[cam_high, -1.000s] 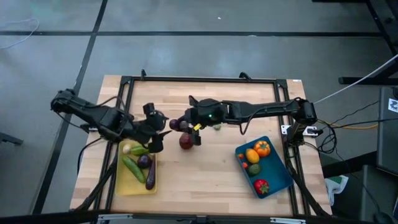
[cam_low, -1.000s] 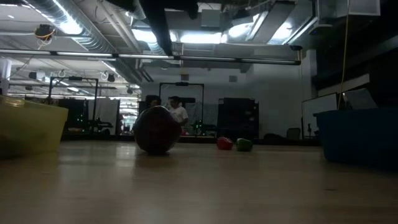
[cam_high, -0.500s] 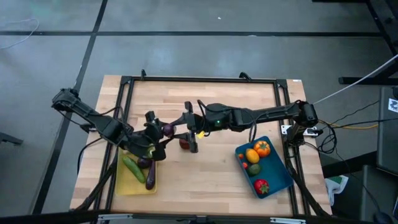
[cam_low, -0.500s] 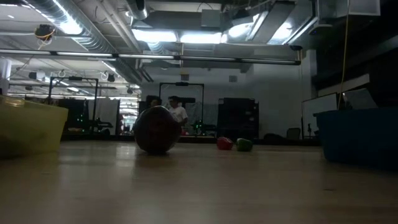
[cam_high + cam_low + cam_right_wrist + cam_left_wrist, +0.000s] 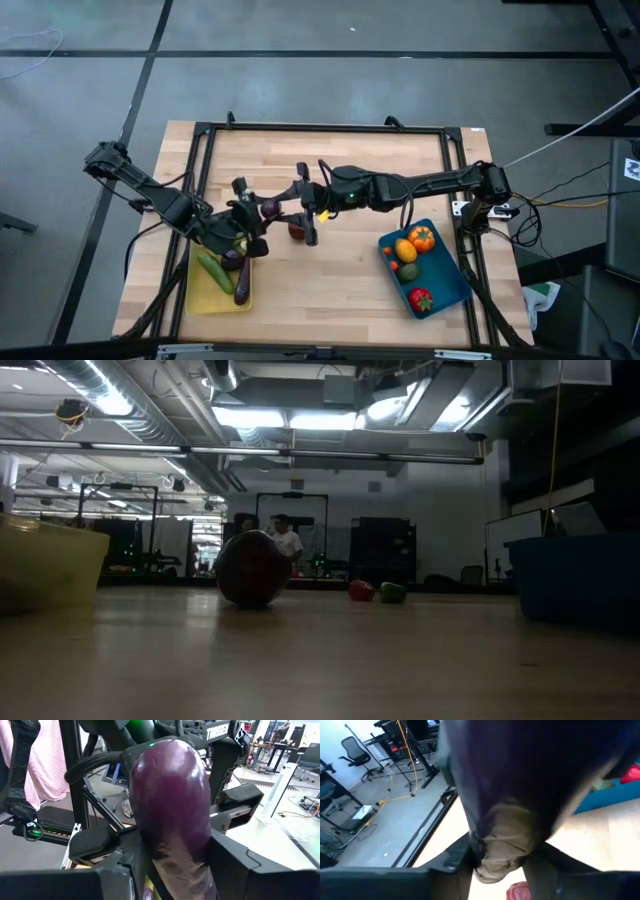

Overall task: Sort produce into baskets
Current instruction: Put the eggplant into the yellow bin

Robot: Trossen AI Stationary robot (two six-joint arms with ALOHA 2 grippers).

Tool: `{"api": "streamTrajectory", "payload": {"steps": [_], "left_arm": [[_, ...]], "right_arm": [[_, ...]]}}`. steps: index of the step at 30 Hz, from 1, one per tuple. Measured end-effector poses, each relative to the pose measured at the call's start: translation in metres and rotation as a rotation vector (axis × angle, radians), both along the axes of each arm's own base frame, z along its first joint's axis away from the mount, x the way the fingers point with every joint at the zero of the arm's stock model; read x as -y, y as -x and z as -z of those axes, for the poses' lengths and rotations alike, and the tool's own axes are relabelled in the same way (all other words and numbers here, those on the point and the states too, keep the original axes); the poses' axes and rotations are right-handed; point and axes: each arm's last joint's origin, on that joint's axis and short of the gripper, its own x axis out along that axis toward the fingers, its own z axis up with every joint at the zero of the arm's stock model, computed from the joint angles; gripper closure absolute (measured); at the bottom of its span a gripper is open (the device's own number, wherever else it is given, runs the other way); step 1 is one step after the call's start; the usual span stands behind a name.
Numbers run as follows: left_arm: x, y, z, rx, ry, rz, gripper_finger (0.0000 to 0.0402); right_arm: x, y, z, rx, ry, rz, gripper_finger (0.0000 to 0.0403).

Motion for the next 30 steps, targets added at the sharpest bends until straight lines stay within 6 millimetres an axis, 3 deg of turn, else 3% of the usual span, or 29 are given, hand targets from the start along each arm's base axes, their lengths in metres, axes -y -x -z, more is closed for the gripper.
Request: {"api": "streamTrajectory", "payload": {"steps": [4,9,15,24,30], "left_arm": [[0.000,0.000,0.000,-0.006,-0.007,0.001,0.0300],[0.000,0.000,0.000,-0.006,-0.005,0.002,0.0300],[0.000,0.000,0.001,-0.014,-0.014,0.008,0.0273],[-0.001,0.001,0.002,-0.025,-0.007,0.001,0.0265],[-0.004,0.009,0.013,-0.103,0.073,-0.024,0.0264]], "right_arm": [[0.001,0.000,0.000,-0.001,-0.003,0.020,0.0235],[0.001,0.000,0.000,-0.005,-0.019,0.029,0.0235],[0.001,0.000,0.002,-0.027,-0.021,0.017,0.0230],[0.004,0.000,0.011,-0.105,-0.004,0.137,0.0120],[0.006,0.007,0.032,-0.337,0.049,0.179,0.0076]]}}
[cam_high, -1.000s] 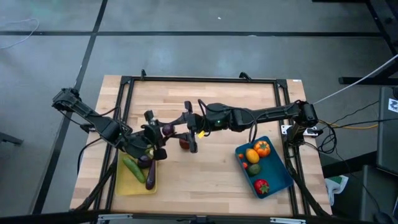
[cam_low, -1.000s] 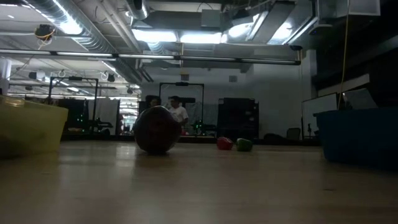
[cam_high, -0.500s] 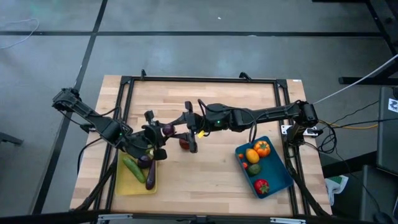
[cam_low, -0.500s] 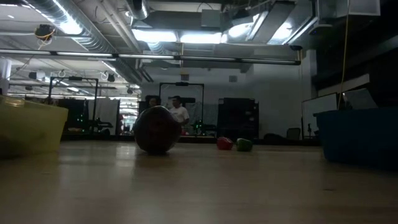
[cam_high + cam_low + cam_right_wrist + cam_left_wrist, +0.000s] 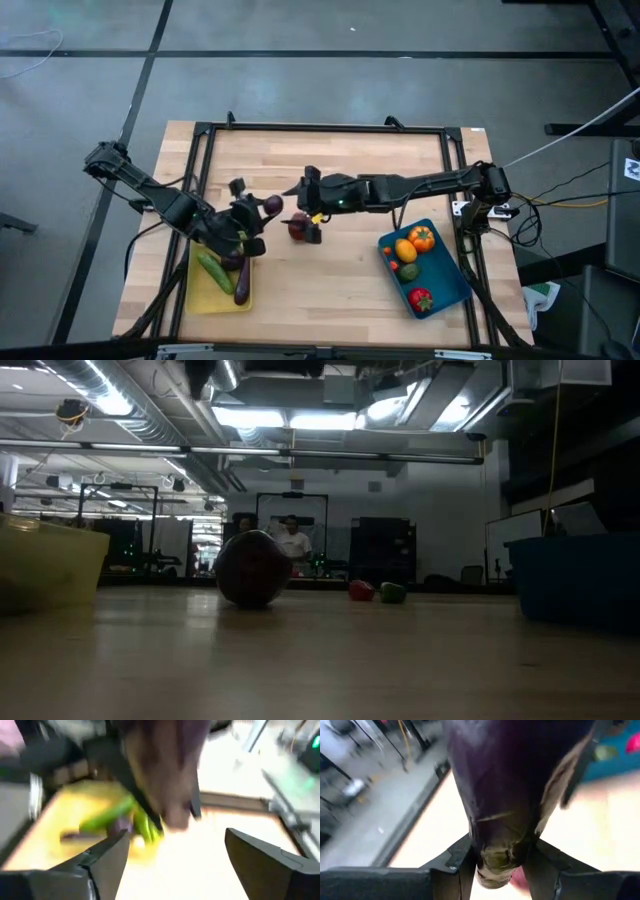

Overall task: Sort produce into baskets
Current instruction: Put the eggplant into the yellow bin

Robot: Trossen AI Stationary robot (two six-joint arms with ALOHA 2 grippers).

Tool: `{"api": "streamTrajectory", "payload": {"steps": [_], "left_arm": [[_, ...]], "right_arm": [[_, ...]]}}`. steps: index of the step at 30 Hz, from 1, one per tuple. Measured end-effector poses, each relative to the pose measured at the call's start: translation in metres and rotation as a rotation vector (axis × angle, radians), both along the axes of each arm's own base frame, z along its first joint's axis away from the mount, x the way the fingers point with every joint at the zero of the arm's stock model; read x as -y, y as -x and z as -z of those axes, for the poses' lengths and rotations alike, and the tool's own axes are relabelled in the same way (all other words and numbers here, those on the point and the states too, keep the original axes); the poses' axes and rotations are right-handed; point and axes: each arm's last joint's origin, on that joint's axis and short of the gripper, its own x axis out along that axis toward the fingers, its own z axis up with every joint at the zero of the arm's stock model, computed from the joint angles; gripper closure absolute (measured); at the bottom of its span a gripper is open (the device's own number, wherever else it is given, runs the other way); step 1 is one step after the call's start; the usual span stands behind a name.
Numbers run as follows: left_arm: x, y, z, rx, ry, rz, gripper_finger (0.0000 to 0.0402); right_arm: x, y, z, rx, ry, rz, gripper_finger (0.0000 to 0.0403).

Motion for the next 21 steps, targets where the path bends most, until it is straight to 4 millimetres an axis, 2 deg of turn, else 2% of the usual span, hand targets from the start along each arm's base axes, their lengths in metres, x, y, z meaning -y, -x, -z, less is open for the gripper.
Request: {"api": "streamTrajectory", "payload": {"steps": [5,13,17,21], "left_arm": [[-0.002,0.012,0.014,-0.160,0.209,-0.008,0.0263],[0.000,0.046,0.032,-0.608,0.639,-0.132,0.0263],[0.008,0.060,0.034,-0.739,0.717,-0.170,0.0263],[0.013,0.065,0.034,-0.741,0.721,-0.184,0.0267]], "right_arm": [[0.003,0.012,0.020,-0.237,0.061,0.057,0.0072],[0.006,0.027,0.035,-0.453,0.115,0.082,0.0079],[0.006,0.029,0.037,-0.482,0.119,0.080,0.0079],[0.006,0.029,0.037,-0.488,0.120,0.080,0.0079]]}}
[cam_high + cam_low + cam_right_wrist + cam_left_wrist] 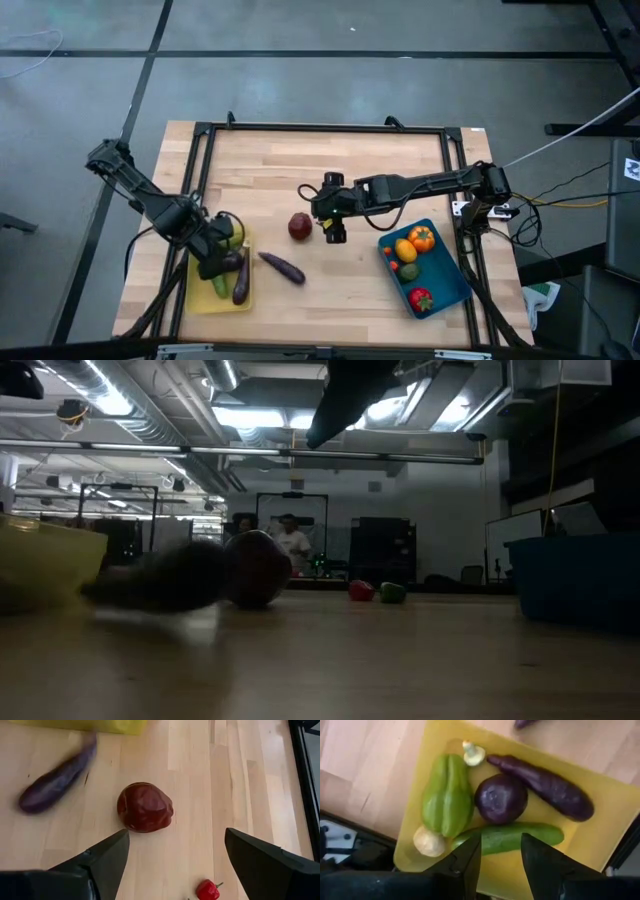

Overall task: Sort produce into baskets
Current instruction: Put the eggplant into the yellow bin

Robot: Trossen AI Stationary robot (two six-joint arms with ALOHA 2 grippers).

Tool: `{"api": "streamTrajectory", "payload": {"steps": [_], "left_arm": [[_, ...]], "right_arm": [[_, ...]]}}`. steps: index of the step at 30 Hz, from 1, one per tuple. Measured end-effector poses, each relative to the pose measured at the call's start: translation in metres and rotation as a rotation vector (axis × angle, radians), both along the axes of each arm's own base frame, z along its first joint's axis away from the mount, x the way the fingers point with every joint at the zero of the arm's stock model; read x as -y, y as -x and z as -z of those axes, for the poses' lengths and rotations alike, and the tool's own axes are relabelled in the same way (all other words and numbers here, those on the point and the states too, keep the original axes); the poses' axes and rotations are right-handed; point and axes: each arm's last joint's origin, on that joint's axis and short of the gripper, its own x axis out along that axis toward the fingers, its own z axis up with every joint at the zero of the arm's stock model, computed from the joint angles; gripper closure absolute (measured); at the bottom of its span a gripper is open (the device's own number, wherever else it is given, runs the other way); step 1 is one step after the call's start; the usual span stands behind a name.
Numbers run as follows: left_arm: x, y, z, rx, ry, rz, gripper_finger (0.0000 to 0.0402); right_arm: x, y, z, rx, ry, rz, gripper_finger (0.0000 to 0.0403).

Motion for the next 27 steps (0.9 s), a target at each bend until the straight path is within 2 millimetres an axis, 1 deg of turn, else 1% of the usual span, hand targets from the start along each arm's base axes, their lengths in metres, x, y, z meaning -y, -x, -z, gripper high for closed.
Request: {"api": "streamTrajectory", "payload": {"steps": [5,11,15,19,21,23,27], "left_arm": [[0.005,-0.006,-0.001,0.087,0.024,-0.018,0.0279],[0.010,-0.021,-0.005,0.264,0.036,-0.040,0.0281],[0.015,-0.035,-0.008,0.380,0.072,0.027,0.0281],[0.023,-0.056,-0.008,0.500,0.089,0.128,0.0280],[0.026,-0.065,-0.006,0.533,0.078,0.172,0.0271],[0.029,-0.074,0.000,0.541,0.061,0.205,0.0253],[0.033,-0.089,0.017,0.490,0.041,0.271,0.0207]], "right_arm": [[0.000,0.000,0.000,0.000,-0.001,0.000,0.0079],[0.000,0.000,0.000,-0.001,-0.009,-0.006,0.0079],[0.000,0.000,0.000,-0.001,-0.009,-0.007,0.0079],[0.000,0.000,0.000,-0.001,-0.009,-0.007,0.0079],[0.000,0.000,0.000,-0.001,-0.009,-0.007,0.0079],[0.000,0.000,0.000,-0.001,-0.009,-0.007,0.0079],[0.000,0.000,0.000,-0.001,-0.009,-0.007,0.0079]]}}
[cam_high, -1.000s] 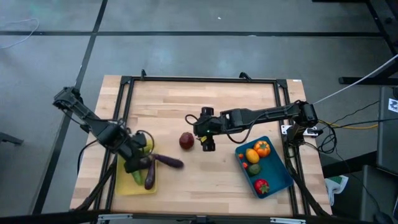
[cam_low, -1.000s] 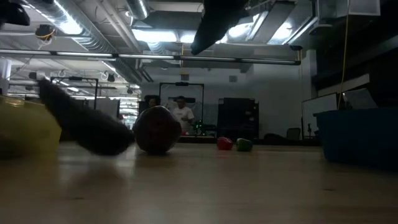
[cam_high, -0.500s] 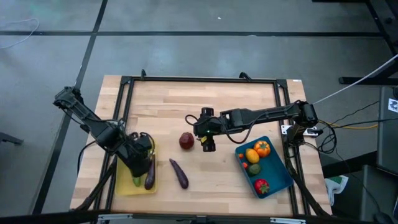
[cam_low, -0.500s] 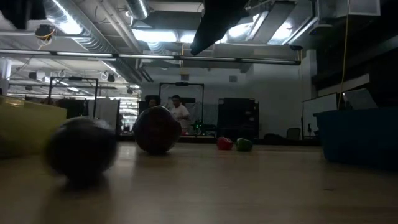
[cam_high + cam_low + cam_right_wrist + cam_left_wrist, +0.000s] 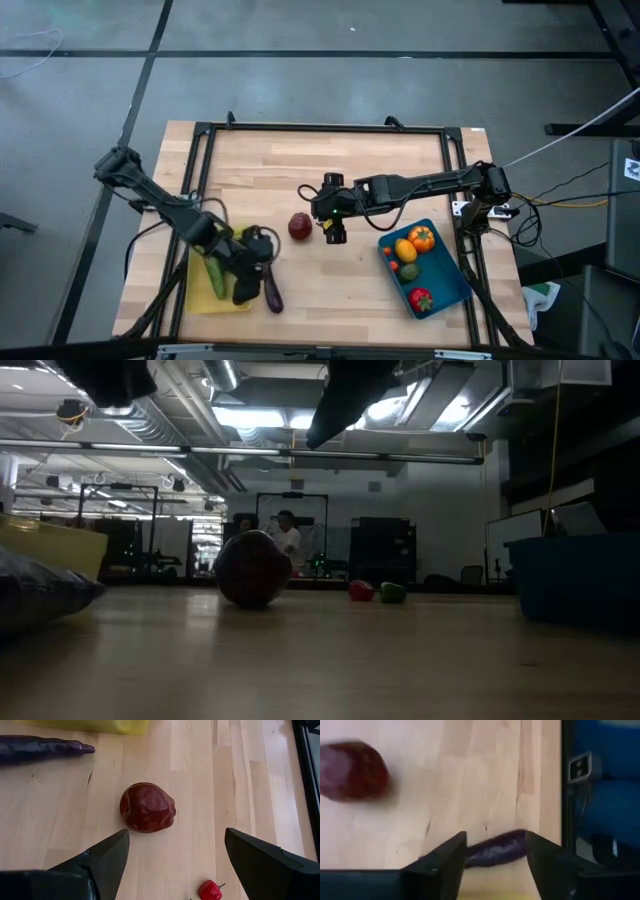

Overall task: Sort produce into baskets
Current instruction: Put the eggplant into the yellow bin

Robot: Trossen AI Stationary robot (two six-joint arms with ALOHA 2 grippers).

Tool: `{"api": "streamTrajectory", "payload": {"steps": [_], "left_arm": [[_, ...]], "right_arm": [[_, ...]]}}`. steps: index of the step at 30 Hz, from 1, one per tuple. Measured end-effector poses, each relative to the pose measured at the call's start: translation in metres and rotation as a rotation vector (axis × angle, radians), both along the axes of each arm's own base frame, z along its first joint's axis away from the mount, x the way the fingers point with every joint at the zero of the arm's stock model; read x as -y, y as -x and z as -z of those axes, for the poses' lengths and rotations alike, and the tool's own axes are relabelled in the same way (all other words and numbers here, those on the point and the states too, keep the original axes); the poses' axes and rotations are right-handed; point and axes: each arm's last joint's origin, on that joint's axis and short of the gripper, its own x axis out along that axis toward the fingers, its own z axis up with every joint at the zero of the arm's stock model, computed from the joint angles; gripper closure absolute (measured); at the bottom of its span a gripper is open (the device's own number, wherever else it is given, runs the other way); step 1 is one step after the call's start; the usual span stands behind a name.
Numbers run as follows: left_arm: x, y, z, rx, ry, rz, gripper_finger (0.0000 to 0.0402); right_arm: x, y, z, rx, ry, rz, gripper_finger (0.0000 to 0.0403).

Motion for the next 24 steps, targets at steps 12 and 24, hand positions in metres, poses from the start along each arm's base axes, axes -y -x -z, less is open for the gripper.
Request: {"api": "streamTrajectory", "payload": {"steps": [12,24], "left_arm": [[0.017,-0.025,0.051,-0.142,-0.096,0.431,0.0153],[0.026,-0.042,0.103,-0.175,-0.402,0.727,0.0153]], "right_arm": [[0.000,0.000,0.000,0.000,-0.001,-0.001,0.0079],[0.000,0.000,0.000,-0.001,-0.002,-0.002,0.0079]]}}
